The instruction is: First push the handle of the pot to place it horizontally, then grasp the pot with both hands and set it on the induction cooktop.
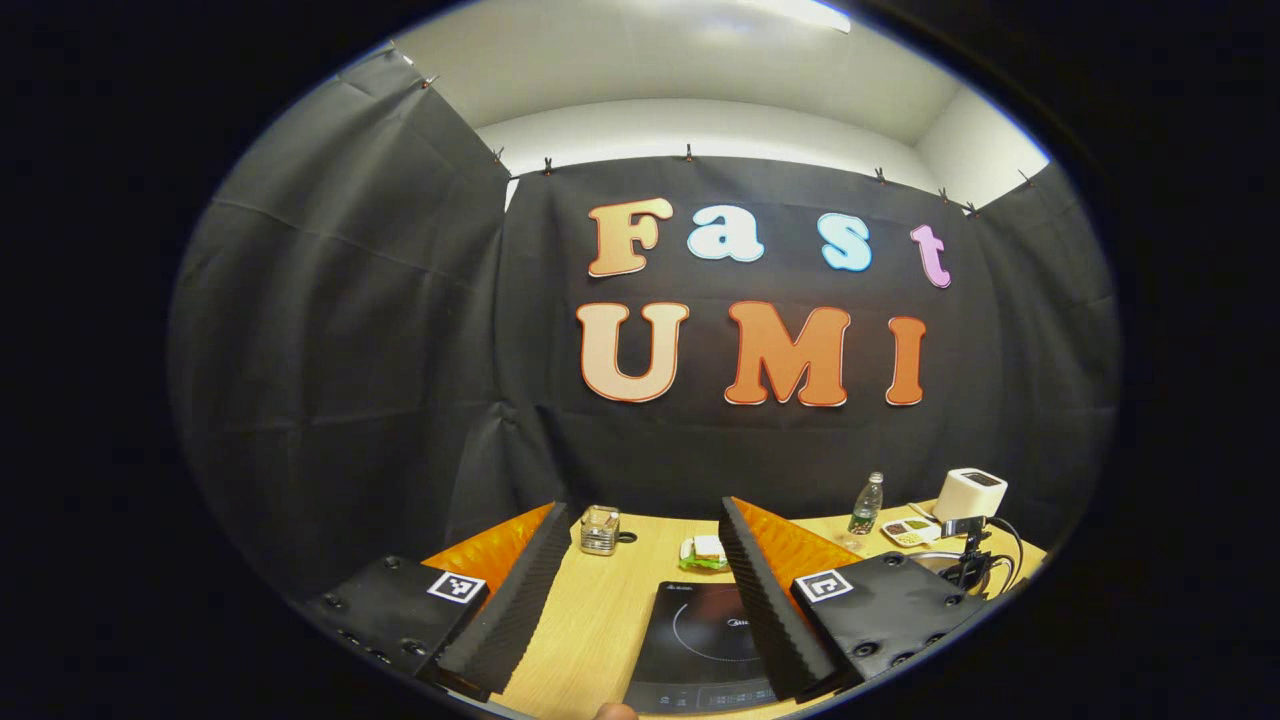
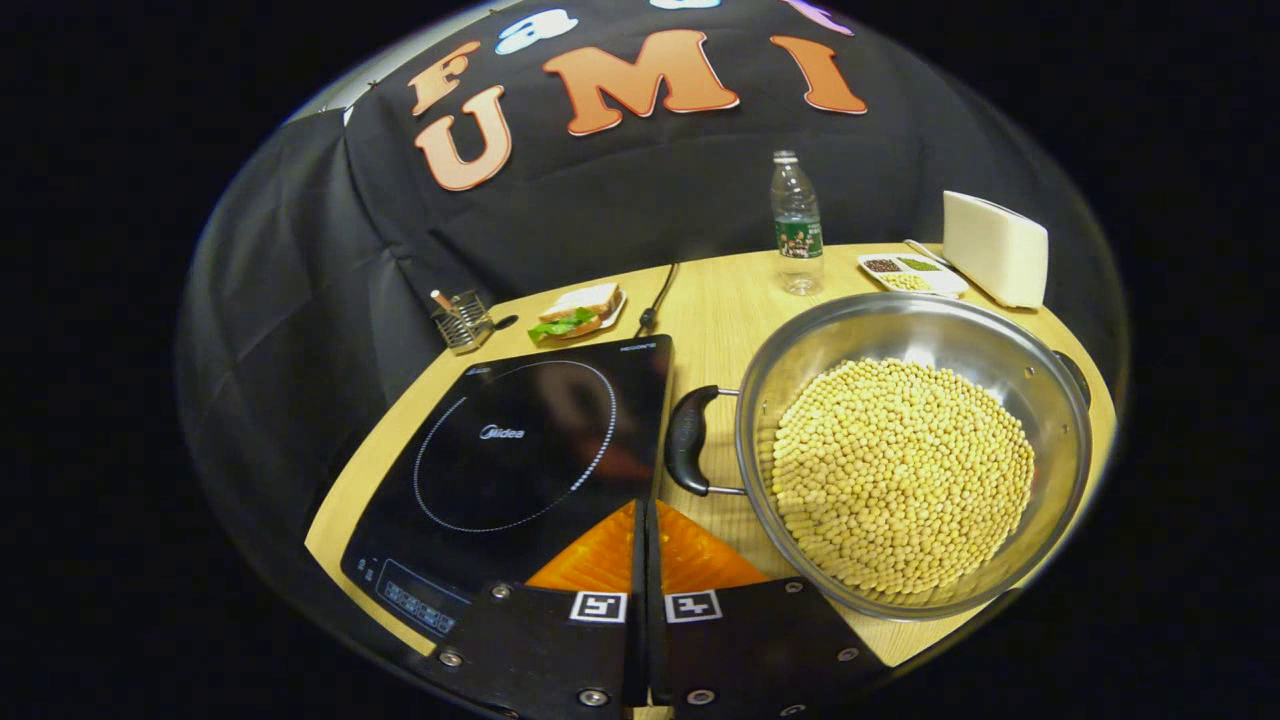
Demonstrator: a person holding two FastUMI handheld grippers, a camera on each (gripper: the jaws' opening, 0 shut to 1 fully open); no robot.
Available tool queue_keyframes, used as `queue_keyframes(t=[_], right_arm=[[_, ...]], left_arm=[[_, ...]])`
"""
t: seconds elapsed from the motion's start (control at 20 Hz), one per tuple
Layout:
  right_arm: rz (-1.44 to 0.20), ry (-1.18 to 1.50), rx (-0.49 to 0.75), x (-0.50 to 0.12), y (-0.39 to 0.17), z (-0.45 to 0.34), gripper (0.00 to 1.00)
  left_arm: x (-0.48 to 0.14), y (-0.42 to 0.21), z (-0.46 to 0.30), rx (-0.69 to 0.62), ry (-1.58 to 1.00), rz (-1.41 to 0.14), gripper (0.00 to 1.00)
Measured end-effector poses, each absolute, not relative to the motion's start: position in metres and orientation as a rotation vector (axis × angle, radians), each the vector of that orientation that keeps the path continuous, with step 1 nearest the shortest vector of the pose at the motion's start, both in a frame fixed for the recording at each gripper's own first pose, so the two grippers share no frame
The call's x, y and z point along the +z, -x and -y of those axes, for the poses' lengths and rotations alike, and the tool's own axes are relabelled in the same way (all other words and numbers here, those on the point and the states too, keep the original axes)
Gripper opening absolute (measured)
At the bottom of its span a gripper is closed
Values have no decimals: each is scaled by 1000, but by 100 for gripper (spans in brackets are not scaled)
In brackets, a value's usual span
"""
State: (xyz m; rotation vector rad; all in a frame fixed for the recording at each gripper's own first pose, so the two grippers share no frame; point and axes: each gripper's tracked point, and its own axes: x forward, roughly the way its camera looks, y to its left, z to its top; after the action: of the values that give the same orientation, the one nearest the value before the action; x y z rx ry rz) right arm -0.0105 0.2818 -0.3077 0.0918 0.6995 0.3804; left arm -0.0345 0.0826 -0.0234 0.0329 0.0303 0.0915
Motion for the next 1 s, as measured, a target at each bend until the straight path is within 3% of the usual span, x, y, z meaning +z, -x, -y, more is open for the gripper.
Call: queue_keyframes(t=[0.35, 0.8, 1.0], right_arm=[[-575, -119, 372, -256, 7, -246, 0], [-483, -97, 168, -235, -19, -121, 3], [-462, -93, 94, -233, -29, -68, 16]], left_arm=[[-35, 32, -38, 1, 10, -65, 98], [-96, 5, 53, -121, 16, -162, 98], [-134, -9, 113, -216, 15, -229, 97]])
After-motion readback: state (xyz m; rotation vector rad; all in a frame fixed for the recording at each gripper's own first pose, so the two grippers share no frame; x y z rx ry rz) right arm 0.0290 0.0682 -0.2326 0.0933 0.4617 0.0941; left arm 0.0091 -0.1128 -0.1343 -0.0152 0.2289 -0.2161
